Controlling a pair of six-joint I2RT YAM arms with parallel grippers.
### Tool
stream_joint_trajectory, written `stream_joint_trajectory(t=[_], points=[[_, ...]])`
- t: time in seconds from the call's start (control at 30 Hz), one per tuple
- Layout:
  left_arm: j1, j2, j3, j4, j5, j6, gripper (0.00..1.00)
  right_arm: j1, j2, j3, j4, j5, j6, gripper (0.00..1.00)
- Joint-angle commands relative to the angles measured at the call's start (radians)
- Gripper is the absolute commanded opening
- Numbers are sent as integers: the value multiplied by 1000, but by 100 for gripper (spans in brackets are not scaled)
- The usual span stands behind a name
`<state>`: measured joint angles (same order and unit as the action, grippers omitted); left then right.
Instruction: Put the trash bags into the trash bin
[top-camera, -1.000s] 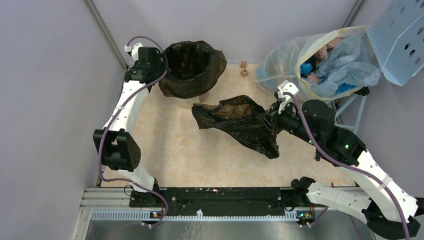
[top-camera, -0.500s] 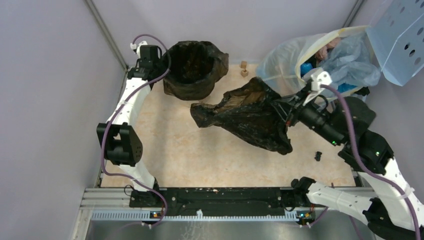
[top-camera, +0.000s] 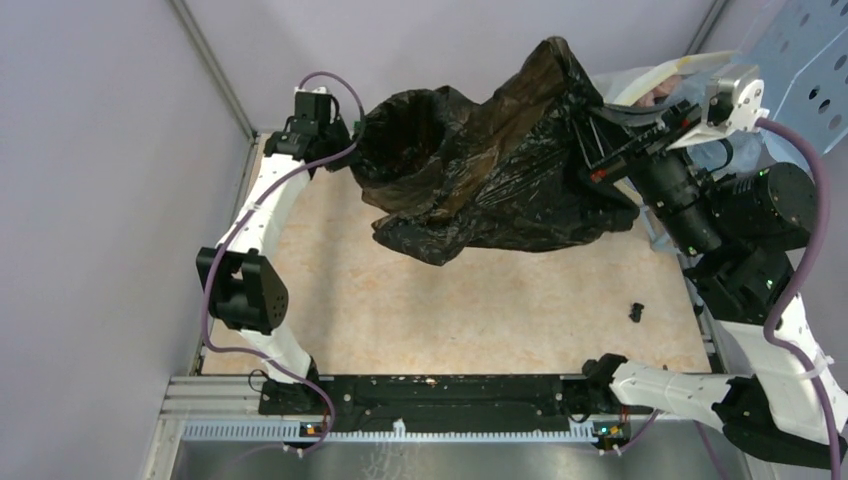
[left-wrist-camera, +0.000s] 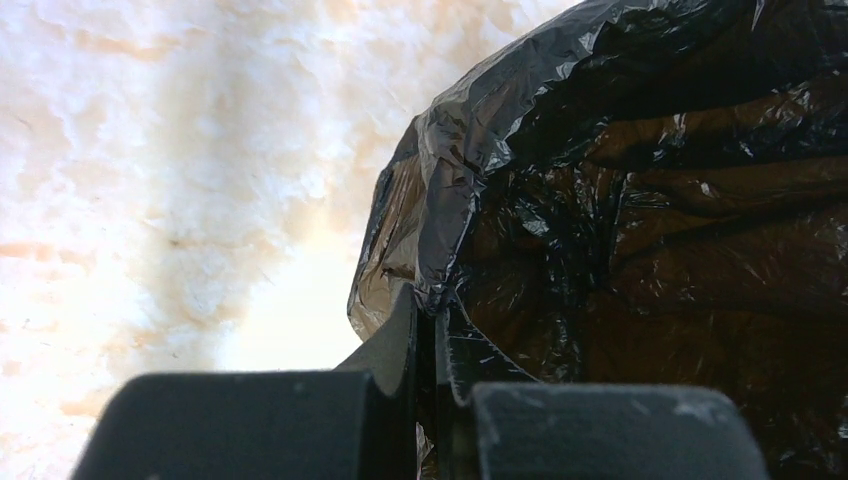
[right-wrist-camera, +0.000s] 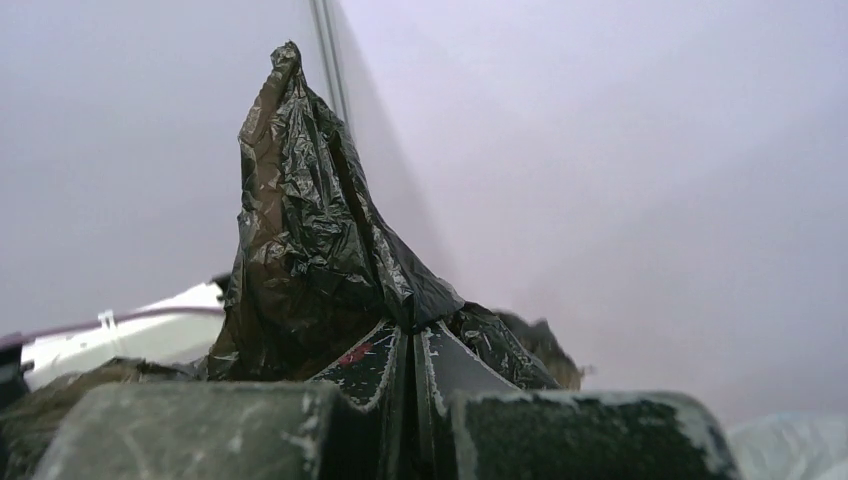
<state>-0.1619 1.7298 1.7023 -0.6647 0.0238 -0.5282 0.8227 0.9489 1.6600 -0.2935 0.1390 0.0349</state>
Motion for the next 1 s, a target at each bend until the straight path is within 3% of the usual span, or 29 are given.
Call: stream_joint_trajectory(t=[0.0, 0.37, 0.53, 0.97], points=[[-33, -94, 71, -9, 120, 34, 0, 10, 67, 65, 206, -10, -2, 0], [-264, -151, 31, -83, -45, 62, 1, 10, 249, 122, 412, -102, 164, 0], [-311, -197, -42, -64, -123, 55, 7, 10, 273, 77, 467, -127, 253, 0], [-320, -283, -219, 7, -82, 40, 43, 9, 251, -212, 650, -154, 488, 0]])
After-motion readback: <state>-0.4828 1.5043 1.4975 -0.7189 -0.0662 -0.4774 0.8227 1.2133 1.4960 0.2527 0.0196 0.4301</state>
